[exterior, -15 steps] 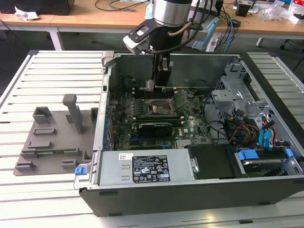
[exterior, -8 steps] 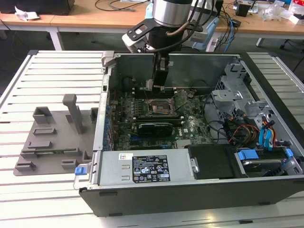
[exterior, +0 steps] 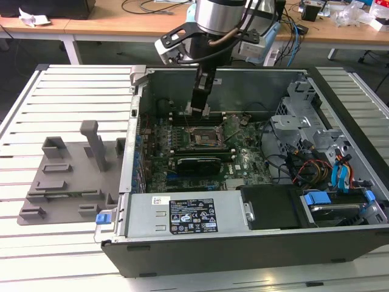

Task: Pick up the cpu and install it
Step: 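Place the cpu into insertion slot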

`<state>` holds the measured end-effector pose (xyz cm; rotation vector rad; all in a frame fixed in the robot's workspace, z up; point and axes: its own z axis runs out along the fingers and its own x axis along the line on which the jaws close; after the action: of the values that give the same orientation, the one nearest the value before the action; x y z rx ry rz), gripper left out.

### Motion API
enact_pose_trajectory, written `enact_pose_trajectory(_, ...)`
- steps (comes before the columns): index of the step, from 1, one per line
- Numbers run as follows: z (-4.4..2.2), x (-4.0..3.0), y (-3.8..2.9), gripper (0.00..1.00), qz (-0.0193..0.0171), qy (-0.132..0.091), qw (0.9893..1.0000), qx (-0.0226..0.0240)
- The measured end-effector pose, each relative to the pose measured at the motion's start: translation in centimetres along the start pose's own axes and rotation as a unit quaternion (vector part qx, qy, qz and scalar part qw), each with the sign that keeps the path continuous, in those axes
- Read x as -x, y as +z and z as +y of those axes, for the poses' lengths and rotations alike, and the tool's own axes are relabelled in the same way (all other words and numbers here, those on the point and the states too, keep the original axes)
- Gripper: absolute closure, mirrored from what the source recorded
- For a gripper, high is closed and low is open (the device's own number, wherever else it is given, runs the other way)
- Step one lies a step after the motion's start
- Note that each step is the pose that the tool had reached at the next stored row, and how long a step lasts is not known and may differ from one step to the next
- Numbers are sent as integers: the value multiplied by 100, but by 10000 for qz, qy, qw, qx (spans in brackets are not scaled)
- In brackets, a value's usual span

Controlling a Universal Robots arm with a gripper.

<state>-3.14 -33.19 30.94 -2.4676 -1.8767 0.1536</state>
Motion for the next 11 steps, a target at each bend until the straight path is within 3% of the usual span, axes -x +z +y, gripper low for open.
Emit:
enact_pose_trajectory(5,0,0,1,45,26,378,9993,-19)
enact_pose_trajectory(7,0,0,1,45,31,417,9991,-21)
enact_pose_trajectory(9,0,-1,4,45,0,81,10000,-2)
enact_pose_trajectory(11,1,-1,9,45,-35,-312,9995,20)
